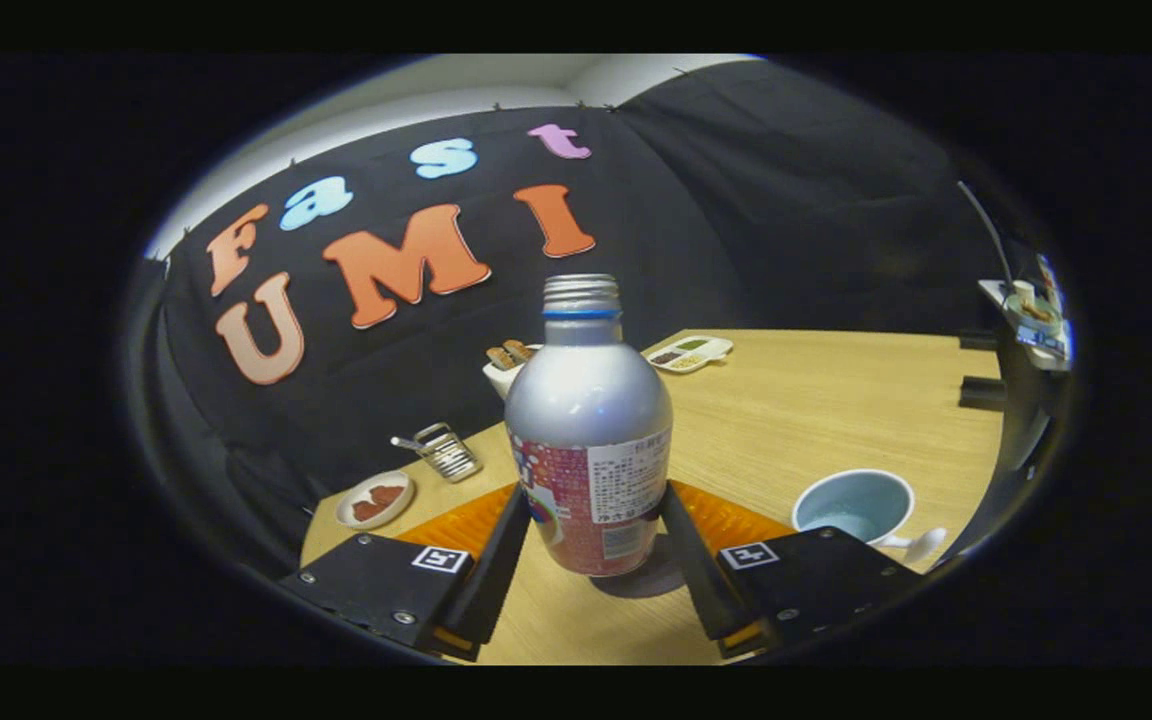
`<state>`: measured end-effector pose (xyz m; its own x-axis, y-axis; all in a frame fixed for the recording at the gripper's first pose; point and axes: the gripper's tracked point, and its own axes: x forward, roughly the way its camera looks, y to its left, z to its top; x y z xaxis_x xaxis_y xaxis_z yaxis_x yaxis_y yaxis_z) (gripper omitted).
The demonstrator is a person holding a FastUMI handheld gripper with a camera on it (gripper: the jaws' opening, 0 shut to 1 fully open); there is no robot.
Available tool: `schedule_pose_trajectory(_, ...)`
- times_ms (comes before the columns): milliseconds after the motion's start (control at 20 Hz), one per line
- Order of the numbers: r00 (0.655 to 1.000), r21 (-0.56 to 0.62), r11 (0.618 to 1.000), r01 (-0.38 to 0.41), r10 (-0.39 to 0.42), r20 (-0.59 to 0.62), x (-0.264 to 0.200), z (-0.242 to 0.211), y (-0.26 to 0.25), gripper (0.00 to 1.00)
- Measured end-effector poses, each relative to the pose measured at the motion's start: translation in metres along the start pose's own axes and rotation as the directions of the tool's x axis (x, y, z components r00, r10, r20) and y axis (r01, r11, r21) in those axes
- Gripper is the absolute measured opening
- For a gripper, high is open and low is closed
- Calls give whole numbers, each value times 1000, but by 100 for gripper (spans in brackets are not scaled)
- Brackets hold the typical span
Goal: Take the bottle from table, then pour the juice into the cup, finally place the bottle on the coaster
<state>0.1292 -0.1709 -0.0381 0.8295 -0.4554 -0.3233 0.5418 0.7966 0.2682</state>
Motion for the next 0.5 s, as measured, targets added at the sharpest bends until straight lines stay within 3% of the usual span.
schedule_pose_trajectory(500,993,-291,950,113,-101,59,25,-33,1,77)
